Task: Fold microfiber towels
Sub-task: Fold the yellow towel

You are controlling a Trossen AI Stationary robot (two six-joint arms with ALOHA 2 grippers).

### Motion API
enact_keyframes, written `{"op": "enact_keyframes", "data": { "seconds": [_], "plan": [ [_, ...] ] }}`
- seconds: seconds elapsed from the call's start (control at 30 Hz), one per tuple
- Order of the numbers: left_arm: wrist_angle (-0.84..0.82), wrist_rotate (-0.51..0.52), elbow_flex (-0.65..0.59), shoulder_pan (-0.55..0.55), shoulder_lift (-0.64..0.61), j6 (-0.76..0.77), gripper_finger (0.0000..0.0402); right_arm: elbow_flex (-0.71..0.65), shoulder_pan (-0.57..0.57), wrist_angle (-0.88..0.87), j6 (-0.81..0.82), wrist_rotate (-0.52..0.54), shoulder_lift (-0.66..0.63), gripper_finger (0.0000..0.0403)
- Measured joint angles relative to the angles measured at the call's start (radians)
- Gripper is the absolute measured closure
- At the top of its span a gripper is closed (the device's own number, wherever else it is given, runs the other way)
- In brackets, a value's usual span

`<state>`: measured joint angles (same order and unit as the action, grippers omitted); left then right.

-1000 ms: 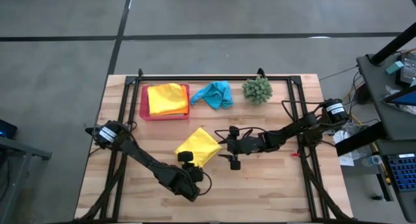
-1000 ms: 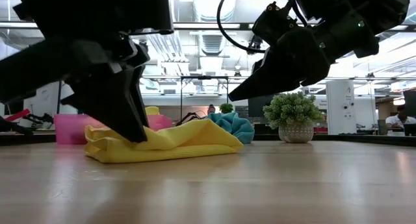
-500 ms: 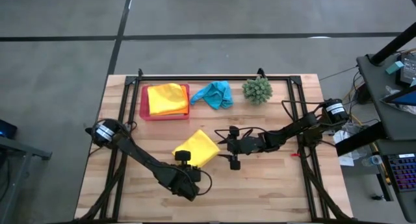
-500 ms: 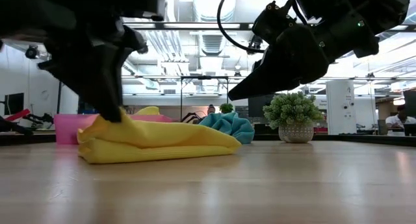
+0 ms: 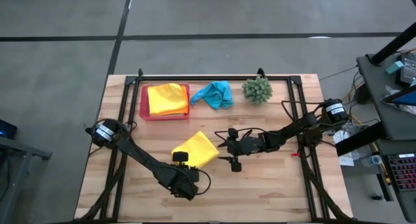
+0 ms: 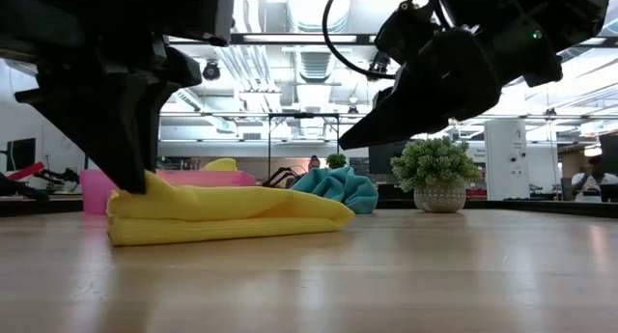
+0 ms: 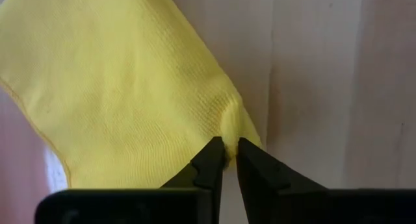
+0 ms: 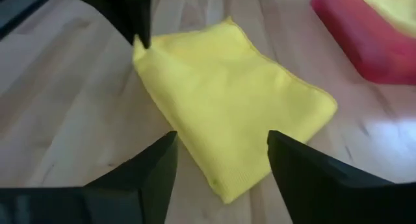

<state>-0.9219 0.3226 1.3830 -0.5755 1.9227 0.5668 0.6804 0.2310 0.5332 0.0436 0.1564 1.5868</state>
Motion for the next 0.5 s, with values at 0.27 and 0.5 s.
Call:
{"op": "enact_keyframes", "data": {
  "seconds": [0.27, 0.5],
  "plan": [
    [-0.007, -0.005, 0.0, 0.0, -0.003, 0.002, 0.0374, 0.038, -0.02, 0.083, -0.006, -0.005, 0.098, 0.0307],
    [-0.007, -0.005, 0.0, 0.0, -0.003, 0.003, 0.0399, 0.167, -0.023, 0.088, -0.055, -0.148, 0.217, 0.0389]
  ]
}}
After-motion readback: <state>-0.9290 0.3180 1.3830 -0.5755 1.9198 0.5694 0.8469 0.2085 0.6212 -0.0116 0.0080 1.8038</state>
